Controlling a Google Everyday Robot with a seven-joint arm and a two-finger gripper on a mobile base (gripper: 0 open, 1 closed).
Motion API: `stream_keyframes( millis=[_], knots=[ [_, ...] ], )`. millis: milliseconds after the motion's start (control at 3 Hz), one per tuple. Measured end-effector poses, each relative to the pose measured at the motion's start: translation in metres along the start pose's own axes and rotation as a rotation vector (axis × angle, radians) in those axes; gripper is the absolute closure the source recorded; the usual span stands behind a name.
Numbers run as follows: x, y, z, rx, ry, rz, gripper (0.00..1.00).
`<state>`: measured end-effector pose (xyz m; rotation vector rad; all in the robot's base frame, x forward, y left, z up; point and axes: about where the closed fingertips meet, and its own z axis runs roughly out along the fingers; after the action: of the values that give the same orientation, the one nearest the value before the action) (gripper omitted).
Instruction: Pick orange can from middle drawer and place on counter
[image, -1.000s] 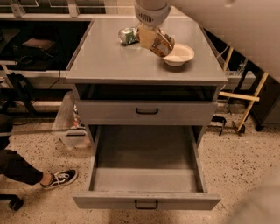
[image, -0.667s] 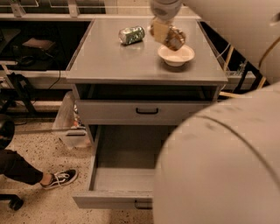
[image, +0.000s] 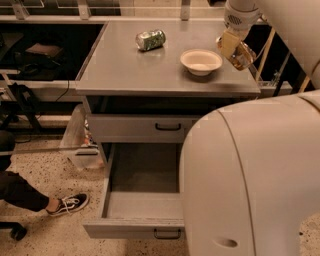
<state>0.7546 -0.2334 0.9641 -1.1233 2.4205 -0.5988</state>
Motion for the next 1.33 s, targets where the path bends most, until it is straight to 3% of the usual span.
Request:
stream_keyframes(
  millis=[333, 667, 1000, 1333],
  knots=[
    [0.0, 0.0, 0.0, 0.0, 0.0, 0.0, 1.0],
    [-0.003, 0.008, 0.011, -0.057, -0.08, 0.052, 1.0],
    [-0.022, 0.009, 0.051, -0.148, -0.298, 0.164, 1.0],
    [-0.034, -0.007, 0.09, -0.193, -0.479, 0.29, 1.0]
  ],
)
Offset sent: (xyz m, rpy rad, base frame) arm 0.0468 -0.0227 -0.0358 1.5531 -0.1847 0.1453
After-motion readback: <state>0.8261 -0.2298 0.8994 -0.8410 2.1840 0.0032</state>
